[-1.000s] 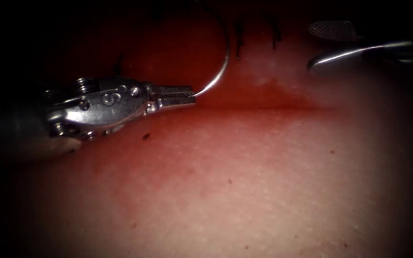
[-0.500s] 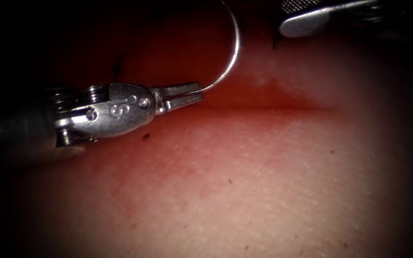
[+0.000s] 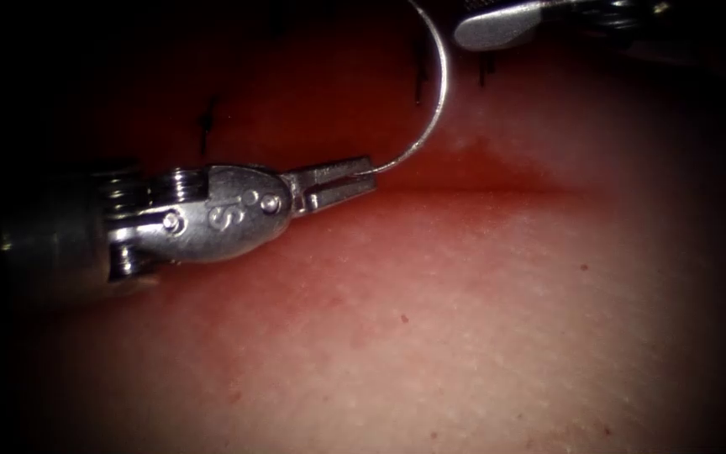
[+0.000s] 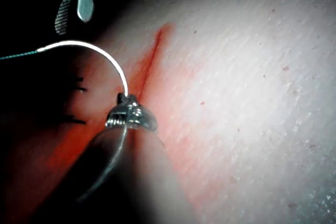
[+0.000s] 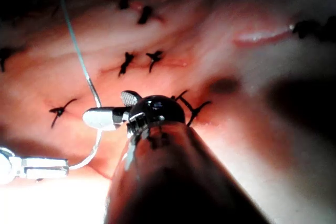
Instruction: Wound Closure
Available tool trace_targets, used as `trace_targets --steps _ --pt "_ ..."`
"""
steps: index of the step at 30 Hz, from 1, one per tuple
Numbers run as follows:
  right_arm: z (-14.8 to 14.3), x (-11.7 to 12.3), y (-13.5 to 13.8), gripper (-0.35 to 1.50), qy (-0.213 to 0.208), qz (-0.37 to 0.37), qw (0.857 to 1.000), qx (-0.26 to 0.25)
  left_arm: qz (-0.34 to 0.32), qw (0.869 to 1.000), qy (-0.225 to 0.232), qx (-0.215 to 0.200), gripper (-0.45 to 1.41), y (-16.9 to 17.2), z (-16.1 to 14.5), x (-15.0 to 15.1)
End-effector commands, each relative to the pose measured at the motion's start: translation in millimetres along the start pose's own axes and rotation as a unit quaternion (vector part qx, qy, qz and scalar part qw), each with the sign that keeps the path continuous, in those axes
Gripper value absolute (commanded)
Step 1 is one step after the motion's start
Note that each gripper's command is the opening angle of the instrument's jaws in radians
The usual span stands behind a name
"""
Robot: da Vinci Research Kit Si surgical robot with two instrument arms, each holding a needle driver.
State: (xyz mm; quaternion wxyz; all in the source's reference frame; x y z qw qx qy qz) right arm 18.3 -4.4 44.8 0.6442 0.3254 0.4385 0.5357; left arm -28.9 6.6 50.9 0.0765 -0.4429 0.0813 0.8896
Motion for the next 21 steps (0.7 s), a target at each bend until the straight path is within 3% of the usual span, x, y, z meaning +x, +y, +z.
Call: trace_targets --steps 1,6,12,13,15,21 --pt "1.6 0.2 -0.2 1.17 0.001 -0.002 1.000 0.002 0.003 1.000 0.002 0.000 -0.45 -0.2 0.9 0.1" --pt "2.3 -0.2 -0.3 1.12 -0.006 -0.003 1.000 0.004 0.002 1.000 0.004 -0.001 -0.45 -0.1 0.8 0.3" --pt "3.2 -0.8 -0.5 0.90 -0.015 -0.006 1.000 0.008 0.004 1.000 0.004 -0.001 -0.45 0.0 0.8 0.5" --pt "3.2 -0.8 -0.5 0.67 -0.015 -0.006 1.000 0.008 0.007 1.000 0.004 -0.001 -0.45 0.1 0.8 0.5" --pt "3.3 -0.8 -0.6 -0.35 -0.018 -0.006 1.000 0.010 0.010 1.000 0.004 -0.001 -0.45 0.1 0.8 0.6" --pt "3.6 -0.3 -0.4 -0.35 0.009 -0.015 1.000 -0.007 0.034 0.999 -0.001 -0.015 -0.45 0.8 0.9 0.9"
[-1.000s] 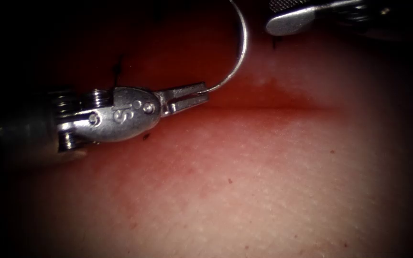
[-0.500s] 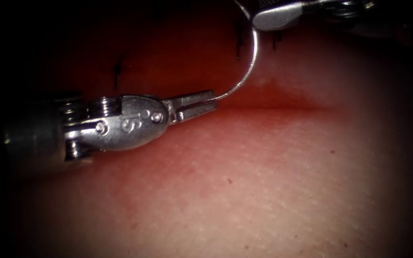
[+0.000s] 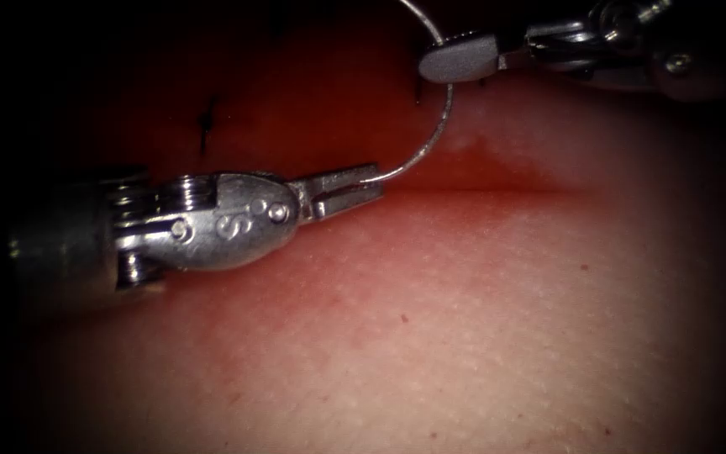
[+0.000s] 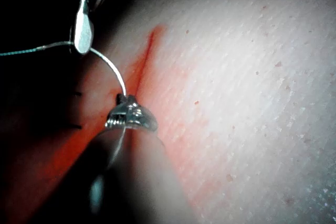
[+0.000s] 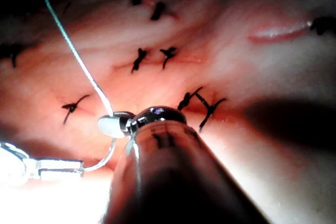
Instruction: Wound Closure
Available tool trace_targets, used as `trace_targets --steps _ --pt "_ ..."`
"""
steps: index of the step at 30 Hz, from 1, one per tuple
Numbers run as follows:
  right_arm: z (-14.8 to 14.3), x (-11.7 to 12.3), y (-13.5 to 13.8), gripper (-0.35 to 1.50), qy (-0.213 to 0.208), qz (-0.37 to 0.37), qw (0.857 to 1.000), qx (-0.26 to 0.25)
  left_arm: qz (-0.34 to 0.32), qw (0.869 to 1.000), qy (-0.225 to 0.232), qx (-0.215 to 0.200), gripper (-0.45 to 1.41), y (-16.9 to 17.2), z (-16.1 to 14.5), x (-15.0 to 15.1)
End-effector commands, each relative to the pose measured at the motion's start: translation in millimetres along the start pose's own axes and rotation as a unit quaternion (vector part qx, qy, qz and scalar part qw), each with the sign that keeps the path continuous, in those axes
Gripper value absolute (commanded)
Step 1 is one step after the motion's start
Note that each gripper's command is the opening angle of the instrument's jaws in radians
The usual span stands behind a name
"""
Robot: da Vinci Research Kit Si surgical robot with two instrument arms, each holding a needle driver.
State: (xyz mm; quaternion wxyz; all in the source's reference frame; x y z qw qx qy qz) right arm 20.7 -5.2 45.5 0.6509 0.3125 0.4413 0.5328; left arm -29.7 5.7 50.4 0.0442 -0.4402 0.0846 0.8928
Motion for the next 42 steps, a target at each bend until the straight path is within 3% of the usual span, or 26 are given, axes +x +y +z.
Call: trace_targets --steps 1,4,5,6,7,11,13,16,20,22,32,36,42 --pt "1.1 0.5 0.1 -0.35 0.004 -0.003 1.000 0.001 0.003 1.000 0.000 -0.003 -0.45 -0.2 0.8 0.0" --pt "1.2 0.7 0.2 -0.35 0.011 -0.035 0.999 -0.001 0.005 1.000 0.002 -0.018 -0.37 0.2 0.8 0.5" --pt "1.2 0.7 0.2 -0.35 0.012 -0.050 0.999 0.000 0.006 1.000 0.005 -0.025 0.15 0.3 0.8 0.7" --pt "1.0 0.9 0.3 -0.35 0.017 -0.096 0.995 0.000 -0.033 0.998 0.022 -0.041 0.93 0.3 0.5 1.1" --pt "1.0 0.9 0.3 -0.35 0.017 -0.096 0.995 0.000 -0.033 0.998 0.022 -0.041 0.93 0.3 0.5 1.1" --pt "0.7 1.1 0.6 -0.35 0.020 -0.211 0.977 0.018 -0.158 0.983 0.049 -0.075 1.16 -0.6 -0.4 2.3" --pt "0.6 1.2 0.6 -0.35 0.024 -0.265 0.963 0.035 -0.215 0.971 0.056 -0.089 1.14 -1.4 -0.7 2.8" --pt "0.5 1.4 0.4 -0.35 0.040 -0.324 0.942 0.072 -0.305 0.943 0.064 -0.112 0.98 -3.5 -1.3 3.4" --pt "0.4 1.7 0.1 -0.35 0.042 -0.351 0.930 0.099 -0.338 0.929 0.071 -0.131 0.91 -4.3 -1.5 3.0" --pt "0.4 2.0 -0.2 -0.35 0.056 -0.369 0.919 0.124 -0.362 0.913 0.092 -0.164 0.79 -4.4 -1.3 2.4" --pt "0.9 2.1 -1.5 -0.35 0.075 -0.415 0.885 0.197 -0.382 0.888 0.096 -0.237 0.78 -4.3 0.5 0.9" --pt "1.0 1.9 -1.7 -0.35 0.063 -0.427 0.876 0.216 -0.378 0.887 0.102 -0.244 0.79 -4.9 0.7 0.8" --pt "0.9 1.9 -1.7 -0.35 0.061 -0.432 0.873 0.218 -0.375 0.890 0.089 -0.242 0.81 -5.3 0.6 1.0"
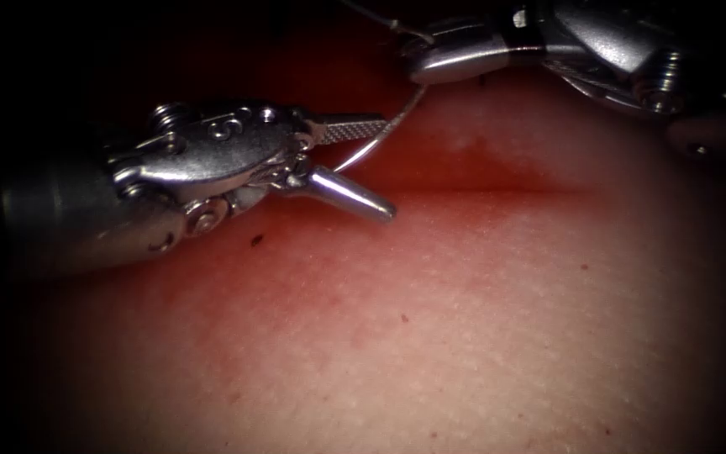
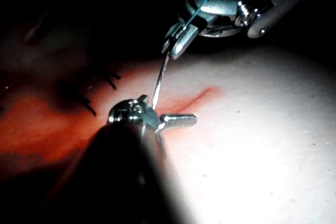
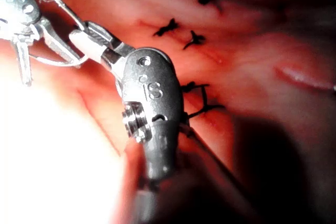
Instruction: Wound Closure
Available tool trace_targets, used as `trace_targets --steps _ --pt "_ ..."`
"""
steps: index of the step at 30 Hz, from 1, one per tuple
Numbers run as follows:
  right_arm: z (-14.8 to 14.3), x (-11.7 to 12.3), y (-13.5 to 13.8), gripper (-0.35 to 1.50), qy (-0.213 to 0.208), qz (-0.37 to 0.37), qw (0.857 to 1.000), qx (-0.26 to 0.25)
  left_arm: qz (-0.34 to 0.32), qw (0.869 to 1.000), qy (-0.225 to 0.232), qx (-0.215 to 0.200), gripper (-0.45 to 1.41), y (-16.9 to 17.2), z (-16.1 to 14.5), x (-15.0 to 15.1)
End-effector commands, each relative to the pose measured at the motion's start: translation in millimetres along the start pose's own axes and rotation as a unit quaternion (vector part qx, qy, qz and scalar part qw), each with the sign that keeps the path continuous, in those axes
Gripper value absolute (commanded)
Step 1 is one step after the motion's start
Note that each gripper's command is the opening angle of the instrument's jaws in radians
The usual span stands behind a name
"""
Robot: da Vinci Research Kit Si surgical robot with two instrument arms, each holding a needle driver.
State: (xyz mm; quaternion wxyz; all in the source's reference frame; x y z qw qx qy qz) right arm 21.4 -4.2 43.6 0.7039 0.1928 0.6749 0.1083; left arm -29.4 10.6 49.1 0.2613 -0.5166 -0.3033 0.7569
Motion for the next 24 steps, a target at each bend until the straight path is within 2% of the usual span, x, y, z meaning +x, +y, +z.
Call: trace_targets --steps 1,5,9,16,22,24 --pt "0.9 0.0 0.5 -0.35 0.001 -0.005 1.000 -0.001 0.001 1.000 -0.006 0.002 0.81 -0.4 0.6 0.3" --pt "1.0 0.2 0.3 -0.35 0.007 -0.025 1.000 0.014 -0.005 1.000 -0.025 0.000 0.78 -0.6 0.9 0.3" --pt "1.0 0.2 0.2 -0.35 0.008 -0.051 0.998 0.030 -0.016 0.999 -0.035 -0.024 0.74 -0.7 1.0 0.3" --pt "1.1 0.2 -0.1 -0.35 0.013 -0.078 0.995 0.065 -0.027 0.997 -0.054 -0.042 0.66 -1.2 1.1 0.9" --pt "1.5 0.2 -0.5 -0.35 0.006 -0.088 0.993 0.082 -0.025 0.997 -0.051 -0.055 0.59 -1.5 1.0 1.2" --pt "1.6 0.2 -0.5 -0.35 0.007 -0.088 0.993 0.082 -0.026 0.996 -0.050 -0.063 0.42 -1.5 1.1 1.2"
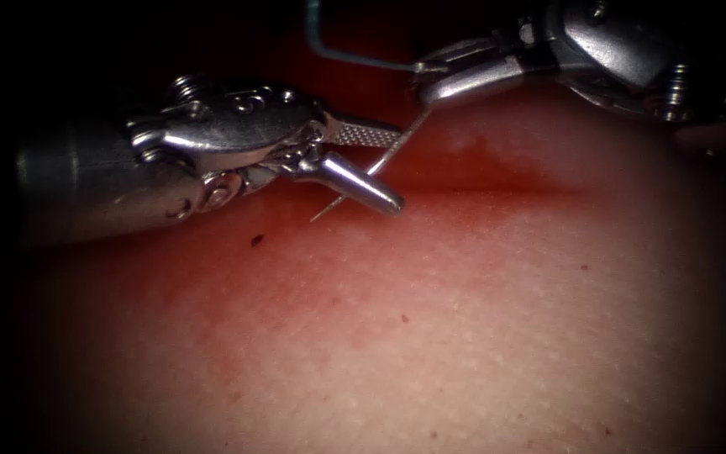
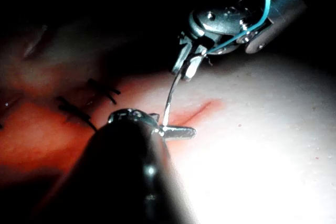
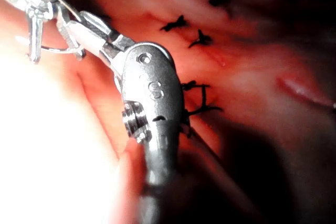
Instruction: Wound Closure
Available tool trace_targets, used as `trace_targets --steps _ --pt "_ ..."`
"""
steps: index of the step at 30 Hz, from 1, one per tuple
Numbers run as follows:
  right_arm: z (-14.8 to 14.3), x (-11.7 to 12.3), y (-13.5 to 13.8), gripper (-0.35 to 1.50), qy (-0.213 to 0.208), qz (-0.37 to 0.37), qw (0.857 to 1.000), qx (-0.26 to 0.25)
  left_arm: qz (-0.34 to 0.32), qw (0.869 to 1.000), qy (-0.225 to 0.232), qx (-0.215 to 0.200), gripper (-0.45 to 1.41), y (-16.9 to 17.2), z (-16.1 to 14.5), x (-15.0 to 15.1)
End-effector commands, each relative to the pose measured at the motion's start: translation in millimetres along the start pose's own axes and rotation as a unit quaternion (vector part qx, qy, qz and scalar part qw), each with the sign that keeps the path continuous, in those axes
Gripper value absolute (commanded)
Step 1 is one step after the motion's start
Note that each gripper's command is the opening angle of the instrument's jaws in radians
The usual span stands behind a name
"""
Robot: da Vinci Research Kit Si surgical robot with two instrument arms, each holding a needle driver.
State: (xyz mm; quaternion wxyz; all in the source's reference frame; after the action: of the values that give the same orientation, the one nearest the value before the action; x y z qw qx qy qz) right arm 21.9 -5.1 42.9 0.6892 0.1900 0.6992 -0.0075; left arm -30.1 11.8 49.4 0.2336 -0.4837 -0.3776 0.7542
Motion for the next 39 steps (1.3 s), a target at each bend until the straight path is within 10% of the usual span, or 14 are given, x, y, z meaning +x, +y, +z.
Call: trace_targets --steps 1,3,4,11,12,13,18,27,39 --pt "1.1 -0.1 0.7 -0.35 0.003 -0.002 1.000 0.004 0.004 1.000 0.002 -0.007 0.15 -0.7 0.5 0.5" --pt "1.1 -0.1 0.6 -0.35 0.004 -0.002 1.000 0.004 0.003 1.000 0.003 -0.013 -0.03 -0.9 0.6 0.6" --pt "1.2 0.0 0.6 -0.35 0.004 -0.002 1.000 0.005 -0.017 0.999 0.005 -0.032 -0.45 -1.3 0.5 0.7" --pt "1.3 0.2 0.6 -0.35 -0.011 -0.001 1.000 -0.020 -0.085 0.996 0.016 -0.032 -0.45 -2.1 0.3 0.8" --pt "1.3 0.2 0.5 -0.15 -0.013 0.008 1.000 -0.024 -0.090 0.995 0.019 -0.028 -0.45 -2.1 0.3 0.9" --pt "1.3 0.2 0.4 0.44 -0.017 0.044 0.998 -0.032 -0.105 0.994 0.024 -0.017 -0.45 -2.1 0.3 0.9" --pt "1.3 0.5 0.3 1.08 -0.032 0.085 0.994 -0.069 -0.128 0.991 0.038 0.003 -0.45 -2.0 0.5 0.9" --pt "1.4 2.0 -0.3 0.96 -0.086 0.119 0.968 -0.204 -0.177 0.980 0.084 0.037 -0.45 -1.7 1.1 0.3" --pt "1.4 2.1 -0.6 0.89 -0.136 0.144 0.897 -0.396 -0.182 0.966 0.170 0.068 -0.45 -1.5 1.7 -0.2"
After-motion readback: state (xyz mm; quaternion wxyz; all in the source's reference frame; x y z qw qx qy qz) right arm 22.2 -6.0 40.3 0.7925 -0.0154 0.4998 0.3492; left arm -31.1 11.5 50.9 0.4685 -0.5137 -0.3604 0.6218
